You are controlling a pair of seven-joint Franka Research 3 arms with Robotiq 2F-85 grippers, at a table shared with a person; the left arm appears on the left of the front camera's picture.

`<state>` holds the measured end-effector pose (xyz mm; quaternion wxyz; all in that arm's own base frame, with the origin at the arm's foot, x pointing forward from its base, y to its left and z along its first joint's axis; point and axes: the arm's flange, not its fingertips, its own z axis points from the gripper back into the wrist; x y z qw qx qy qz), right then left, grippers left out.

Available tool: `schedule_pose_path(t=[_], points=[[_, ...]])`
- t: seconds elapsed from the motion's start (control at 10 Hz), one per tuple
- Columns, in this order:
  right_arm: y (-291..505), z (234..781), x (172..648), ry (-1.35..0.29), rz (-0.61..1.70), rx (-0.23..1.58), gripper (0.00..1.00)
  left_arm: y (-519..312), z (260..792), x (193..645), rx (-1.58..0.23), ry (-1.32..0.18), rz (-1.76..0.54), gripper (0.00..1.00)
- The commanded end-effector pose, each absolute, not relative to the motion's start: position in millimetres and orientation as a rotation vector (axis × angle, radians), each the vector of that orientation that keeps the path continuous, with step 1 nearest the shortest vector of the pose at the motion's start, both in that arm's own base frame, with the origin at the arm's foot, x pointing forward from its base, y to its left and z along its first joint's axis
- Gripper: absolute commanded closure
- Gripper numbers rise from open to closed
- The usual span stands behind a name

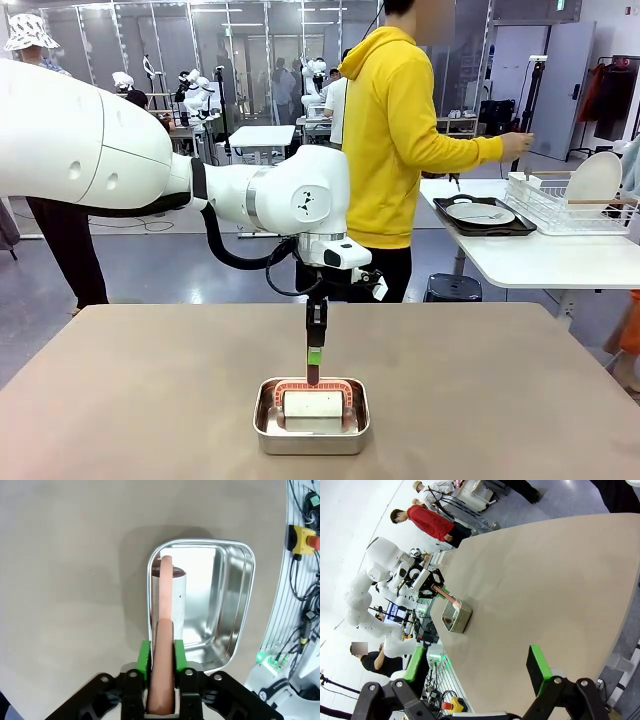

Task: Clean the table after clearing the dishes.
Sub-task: When the right (or left) Handle tray is removed, use the right hand (or left hand) to clean the right (or left) side of the table with the Lint Roller.

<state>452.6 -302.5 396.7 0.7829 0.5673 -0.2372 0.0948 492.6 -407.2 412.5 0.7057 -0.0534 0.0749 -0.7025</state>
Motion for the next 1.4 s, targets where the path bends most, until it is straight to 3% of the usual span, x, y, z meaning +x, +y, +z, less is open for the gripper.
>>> schedule_pose_path(t=[0.0,0.1,0.4,0.7,1.0,1.3], points=[[-298,399,448,-0.524,0.205,1.230,0.00,-398,412,482,-0.135,0.146,-1.525,0.88],[-298,399,448,-0.524,0.205,1.230,0.00,-398,413,481,-0.148,0.158,-1.520,1.00],[-298,399,448,-0.524,0.205,1.230,0.00,-395,435,474,-0.138,0.169,-1.465,0.99],[-298,399,448,-0.524,0.205,1.230,0.00,-388,498,452,-0.171,0.132,-1.326,1.00],[-298,399,448,-0.524,0.205,1.230,0.00,-346,554,435,-0.128,0.034,-1.002,1.00],[-298,399,448,-0.524,0.205,1.230,0.00,-264,536,429,-0.265,-0.086,-0.577,1.00]])
